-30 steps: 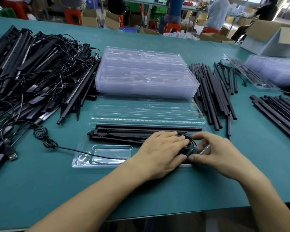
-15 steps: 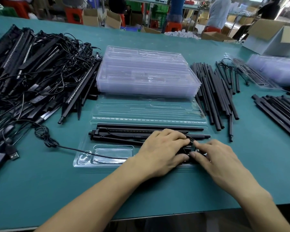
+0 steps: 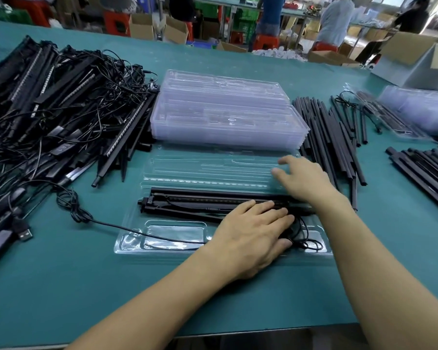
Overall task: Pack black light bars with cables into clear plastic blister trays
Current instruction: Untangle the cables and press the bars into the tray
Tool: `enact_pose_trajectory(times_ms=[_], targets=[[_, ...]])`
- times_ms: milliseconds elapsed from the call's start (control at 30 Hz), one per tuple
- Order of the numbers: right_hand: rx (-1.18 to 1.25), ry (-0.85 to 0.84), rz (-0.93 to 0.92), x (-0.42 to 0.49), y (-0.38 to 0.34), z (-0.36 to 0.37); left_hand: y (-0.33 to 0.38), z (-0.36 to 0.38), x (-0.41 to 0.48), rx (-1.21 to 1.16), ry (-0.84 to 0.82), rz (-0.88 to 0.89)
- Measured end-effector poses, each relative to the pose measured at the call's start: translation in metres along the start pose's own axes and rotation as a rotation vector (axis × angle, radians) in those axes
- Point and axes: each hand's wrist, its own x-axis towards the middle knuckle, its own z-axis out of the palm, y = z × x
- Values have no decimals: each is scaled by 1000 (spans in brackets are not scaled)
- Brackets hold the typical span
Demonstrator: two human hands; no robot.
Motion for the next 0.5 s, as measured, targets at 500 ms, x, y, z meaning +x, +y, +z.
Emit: enact_pose_trajectory(times_ms=[500], targets=[[367,20,296,60,14,-16,-4,-8,-13,0,-61,26]])
